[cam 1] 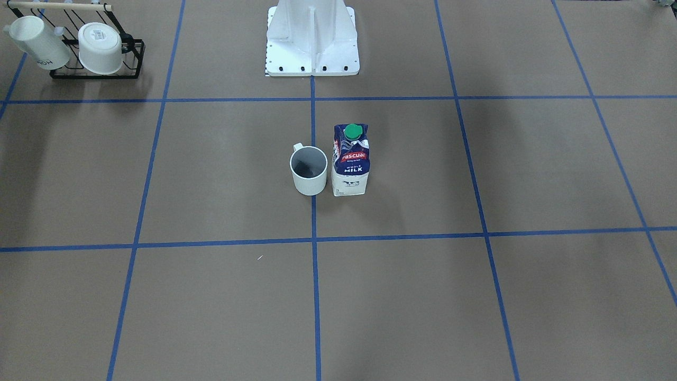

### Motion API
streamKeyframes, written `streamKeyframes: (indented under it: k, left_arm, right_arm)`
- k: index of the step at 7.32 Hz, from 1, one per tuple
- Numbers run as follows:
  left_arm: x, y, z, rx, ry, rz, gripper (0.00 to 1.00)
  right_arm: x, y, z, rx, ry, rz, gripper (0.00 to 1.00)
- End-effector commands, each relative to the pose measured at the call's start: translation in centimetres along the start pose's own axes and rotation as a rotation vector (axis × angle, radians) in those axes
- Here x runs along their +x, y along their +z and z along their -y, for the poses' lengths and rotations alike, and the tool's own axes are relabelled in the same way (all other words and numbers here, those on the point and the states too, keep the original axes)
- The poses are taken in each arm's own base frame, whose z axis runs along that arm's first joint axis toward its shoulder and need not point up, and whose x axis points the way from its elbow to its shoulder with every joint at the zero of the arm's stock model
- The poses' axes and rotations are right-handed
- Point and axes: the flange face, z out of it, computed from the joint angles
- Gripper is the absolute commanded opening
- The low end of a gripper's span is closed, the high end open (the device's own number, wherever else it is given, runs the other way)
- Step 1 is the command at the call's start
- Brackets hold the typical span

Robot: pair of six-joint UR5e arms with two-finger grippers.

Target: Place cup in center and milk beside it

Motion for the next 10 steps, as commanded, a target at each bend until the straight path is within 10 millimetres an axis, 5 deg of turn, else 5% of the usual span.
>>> streamKeyframes:
  k: [1,10]
  left_arm:
    - [0.1,-0.1,0.0,0.002,-0.003,0.002,0.99]
    - [-0.8,0.8,-1.6,-0.02,-0.026,0.005,0.99]
  right_arm:
    - [0.0,0.1,-0.1,0.002,-0.001,0.002,1.0]
    - [0.1,0.7,-0.5,-0.005,0.008,0.029,1.0]
